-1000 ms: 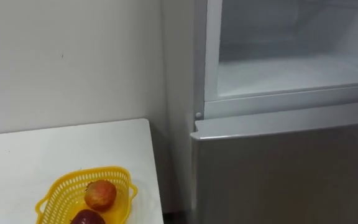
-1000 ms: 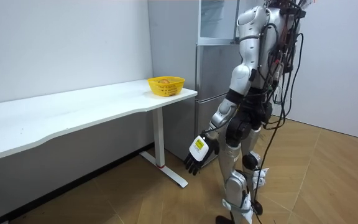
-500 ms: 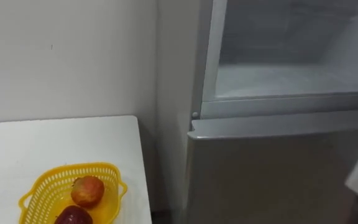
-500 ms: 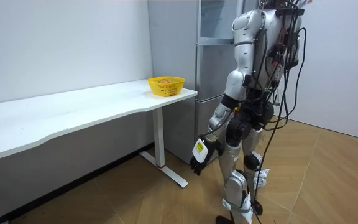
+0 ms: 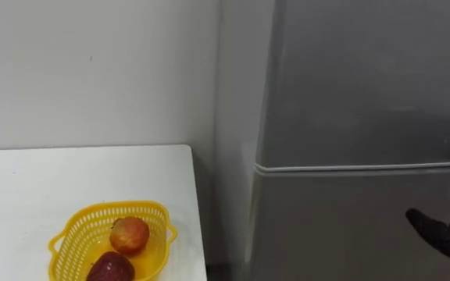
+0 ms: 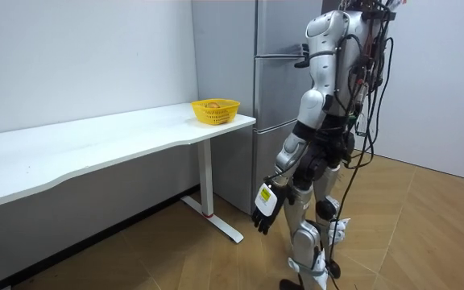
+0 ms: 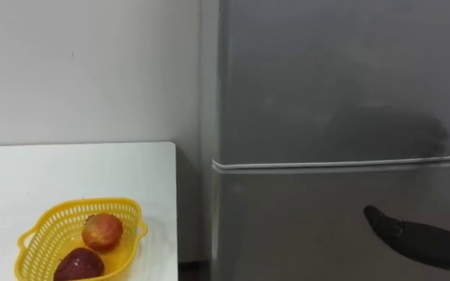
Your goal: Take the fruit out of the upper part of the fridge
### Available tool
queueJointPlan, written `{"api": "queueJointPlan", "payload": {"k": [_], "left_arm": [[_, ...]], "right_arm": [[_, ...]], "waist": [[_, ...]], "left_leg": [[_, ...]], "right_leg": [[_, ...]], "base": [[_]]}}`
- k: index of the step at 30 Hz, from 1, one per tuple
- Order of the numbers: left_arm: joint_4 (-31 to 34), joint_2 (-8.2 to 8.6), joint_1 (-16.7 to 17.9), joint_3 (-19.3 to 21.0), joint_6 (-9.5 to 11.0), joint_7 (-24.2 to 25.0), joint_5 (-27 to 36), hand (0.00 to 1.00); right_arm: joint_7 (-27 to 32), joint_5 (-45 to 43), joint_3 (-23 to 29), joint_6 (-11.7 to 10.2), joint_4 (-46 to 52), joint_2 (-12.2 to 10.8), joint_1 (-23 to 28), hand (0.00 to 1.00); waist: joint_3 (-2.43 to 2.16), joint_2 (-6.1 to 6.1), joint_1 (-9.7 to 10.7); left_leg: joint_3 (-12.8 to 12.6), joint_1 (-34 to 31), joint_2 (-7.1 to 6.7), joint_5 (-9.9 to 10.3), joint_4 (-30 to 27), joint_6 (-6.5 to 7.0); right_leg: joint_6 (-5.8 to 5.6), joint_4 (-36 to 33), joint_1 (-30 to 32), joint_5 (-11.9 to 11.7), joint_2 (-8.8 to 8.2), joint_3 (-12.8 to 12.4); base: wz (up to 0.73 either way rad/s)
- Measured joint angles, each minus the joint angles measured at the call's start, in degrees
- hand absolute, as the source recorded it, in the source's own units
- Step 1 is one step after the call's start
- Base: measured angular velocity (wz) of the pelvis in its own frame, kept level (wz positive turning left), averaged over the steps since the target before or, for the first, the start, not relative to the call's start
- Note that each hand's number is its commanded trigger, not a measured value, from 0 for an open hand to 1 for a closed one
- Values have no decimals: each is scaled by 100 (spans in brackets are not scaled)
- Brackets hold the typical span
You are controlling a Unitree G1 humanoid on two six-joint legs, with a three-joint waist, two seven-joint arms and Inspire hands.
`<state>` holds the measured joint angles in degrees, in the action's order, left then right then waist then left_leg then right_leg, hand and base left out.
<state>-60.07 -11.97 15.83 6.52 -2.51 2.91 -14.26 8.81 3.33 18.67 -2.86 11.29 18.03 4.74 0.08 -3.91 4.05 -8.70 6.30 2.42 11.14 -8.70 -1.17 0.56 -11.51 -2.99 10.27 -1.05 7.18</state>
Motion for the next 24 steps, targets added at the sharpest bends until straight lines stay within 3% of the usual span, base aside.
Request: {"api": "queueJointPlan", "payload": {"k": [12, 18, 22, 24], "left_arm": [[87, -1, -2, -8, -6, 0, 0, 0], [112, -11, 29, -17, -43, -25, 1, 0], [161, -9, 26, -97, -117, -119, -40, 0], [183, -6, 32, -104, -115, -129, -33, 0]], "right_arm": [[-76, -196, -18, 56, -161, -1, -2, 0], [60, -354, -156, 55, -240, 0, 7, 0], [186, -368, -169, 55, -292, -1, 46, 0], [301, -351, -166, 56, -327, -2, 93, 0]], "waist": [[42, -91, -1], [18, -123, 35], [-46, -91, 45], [-49, -71, 40]], "left_leg": [[5, 6, -2, 0, -3, 0], [21, -18, -2, 0, -4, 0], [46, -50, -3, 0, -4, 0], [41, -34, 0, 0, -3, 0]], "right_leg": [[-1, 78, 7, 0, -6, 17], [0, 83, 2, -11, -3, 32], [0, 74, -5, -16, -4, 48], [1, 75, -15, -17, -3, 63]], "base": [[0], [0], [2], [2]]}}
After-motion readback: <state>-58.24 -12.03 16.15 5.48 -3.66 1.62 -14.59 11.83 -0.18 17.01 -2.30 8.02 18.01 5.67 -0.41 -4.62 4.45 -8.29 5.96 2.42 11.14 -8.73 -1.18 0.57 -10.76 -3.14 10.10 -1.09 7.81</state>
